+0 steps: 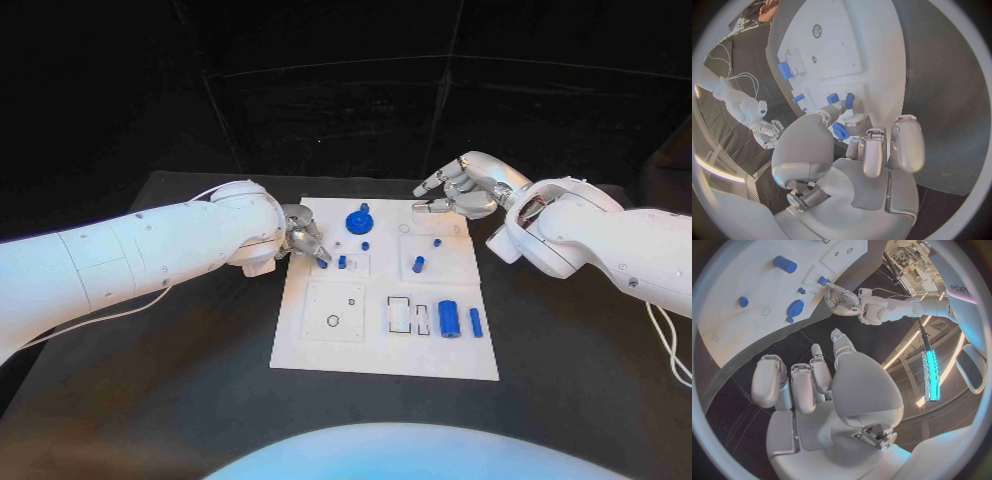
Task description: Assemble the parts on the task board
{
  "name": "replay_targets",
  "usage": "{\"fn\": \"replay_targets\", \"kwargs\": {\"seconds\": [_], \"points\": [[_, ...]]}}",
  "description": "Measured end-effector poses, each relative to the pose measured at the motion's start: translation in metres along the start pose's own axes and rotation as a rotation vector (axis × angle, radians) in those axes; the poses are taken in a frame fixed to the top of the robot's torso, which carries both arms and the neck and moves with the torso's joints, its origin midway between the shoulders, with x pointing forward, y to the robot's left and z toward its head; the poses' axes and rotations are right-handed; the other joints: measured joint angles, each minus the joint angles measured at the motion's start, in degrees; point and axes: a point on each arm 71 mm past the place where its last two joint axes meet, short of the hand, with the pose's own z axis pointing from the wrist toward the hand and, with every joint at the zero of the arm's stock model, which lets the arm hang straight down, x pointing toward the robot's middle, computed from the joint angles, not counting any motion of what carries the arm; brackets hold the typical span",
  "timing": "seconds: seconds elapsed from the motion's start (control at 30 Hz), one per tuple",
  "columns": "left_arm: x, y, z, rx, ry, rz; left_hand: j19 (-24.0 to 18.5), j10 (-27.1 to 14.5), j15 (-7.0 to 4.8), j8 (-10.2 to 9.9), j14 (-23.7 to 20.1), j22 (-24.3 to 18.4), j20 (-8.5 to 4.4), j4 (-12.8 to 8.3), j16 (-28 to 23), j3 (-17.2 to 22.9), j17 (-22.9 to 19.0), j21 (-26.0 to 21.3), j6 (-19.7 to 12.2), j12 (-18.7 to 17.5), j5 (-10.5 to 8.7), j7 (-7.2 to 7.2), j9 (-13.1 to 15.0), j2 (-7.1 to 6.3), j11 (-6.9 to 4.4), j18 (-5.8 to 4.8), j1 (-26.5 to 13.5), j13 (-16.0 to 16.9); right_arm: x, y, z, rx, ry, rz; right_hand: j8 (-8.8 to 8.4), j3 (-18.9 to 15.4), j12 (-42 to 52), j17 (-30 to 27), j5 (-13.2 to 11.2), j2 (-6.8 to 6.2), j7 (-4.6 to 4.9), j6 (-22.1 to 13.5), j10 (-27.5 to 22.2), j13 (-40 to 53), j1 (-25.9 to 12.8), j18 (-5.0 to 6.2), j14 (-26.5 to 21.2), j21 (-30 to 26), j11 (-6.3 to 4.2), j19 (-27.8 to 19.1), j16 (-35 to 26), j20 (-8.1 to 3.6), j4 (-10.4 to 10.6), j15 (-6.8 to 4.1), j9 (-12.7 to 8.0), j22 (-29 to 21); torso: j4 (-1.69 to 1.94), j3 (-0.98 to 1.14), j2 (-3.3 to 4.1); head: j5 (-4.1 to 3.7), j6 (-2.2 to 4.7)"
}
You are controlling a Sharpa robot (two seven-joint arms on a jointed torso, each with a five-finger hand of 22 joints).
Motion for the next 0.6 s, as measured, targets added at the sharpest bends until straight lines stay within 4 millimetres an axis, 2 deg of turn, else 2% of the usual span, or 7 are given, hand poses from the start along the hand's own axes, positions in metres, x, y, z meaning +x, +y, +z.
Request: {"fn": "replay_targets", "kwargs": {"seconds": [0.13, 0.4, 0.6], "points": [[0.0002, -0.0006, 0.0012, -0.001, 0.001, 0.000, 0.0, 0.2, 0.00, -0.4, 0.0, 0.2, 0.00, 1.0, 0.0, -2.1, 0.0, 0.0, 0.4, 0.3, 0.00, -0.01, -0.1, 0.43, -0.17, 0.00, -0.4, 0.5, 0.0000, 0.0000, 0.0000, 0.000, 0.000, 0.000, 0.00, 0.0, 0.0, 0.0, 0.1, 0.00, 0.00, 0.0, 0.0, 0.0, 0.0, 0.00, 0.0, 0.0, 0.00, 0.0, 0.0, 0.00, 0.0, 0.00, 0.0, 0.0, 0.00, 0.01, 0.00, -0.01, -0.04], [0.0009, -0.0008, 0.0028, -0.004, 0.003, -0.002, -0.2, 0.2, -0.19, -0.4, 0.2, 0.4, -0.21, 1.7, 0.0, -3.7, 0.0, 0.2, 0.5, 0.5, 0.01, -0.11, -0.2, 0.55, -0.17, 0.00, -0.5, 0.8, 0.0001, 0.0002, 0.0000, -0.001, 0.000, 0.000, 0.00, 0.0, 0.0, 0.0, 0.2, 0.00, 0.00, 0.0, 0.0, 0.0, 0.0, 0.00, 0.0, 0.0, 0.00, 0.0, 0.0, 0.00, 0.0, 0.00, 0.0, 0.0, 0.00, 0.00, 0.00, -0.19, -0.01], [0.0008, 0.0002, 0.0036, -0.007, 0.002, -0.004, -0.2, 0.4, -0.19, -0.7, 0.2, 0.8, -0.21, 2.6, 0.0, -6.7, 0.0, 0.5, 1.4, 0.9, 0.01, -0.22, -0.3, 1.22, -0.41, 0.00, -1.1, 1.4, 0.0001, 0.0003, 0.0000, -0.001, 0.000, 0.000, 0.00, 0.0, 0.0, 0.0, 0.2, 0.00, 0.00, 0.0, 0.0, 0.0, 0.0, 0.00, 0.0, 0.0, 0.00, 0.0, 0.0, 0.00, 0.0, 0.00, 0.0, -0.1, 0.00, -0.01, -0.01, -0.20, 0.00]]}}
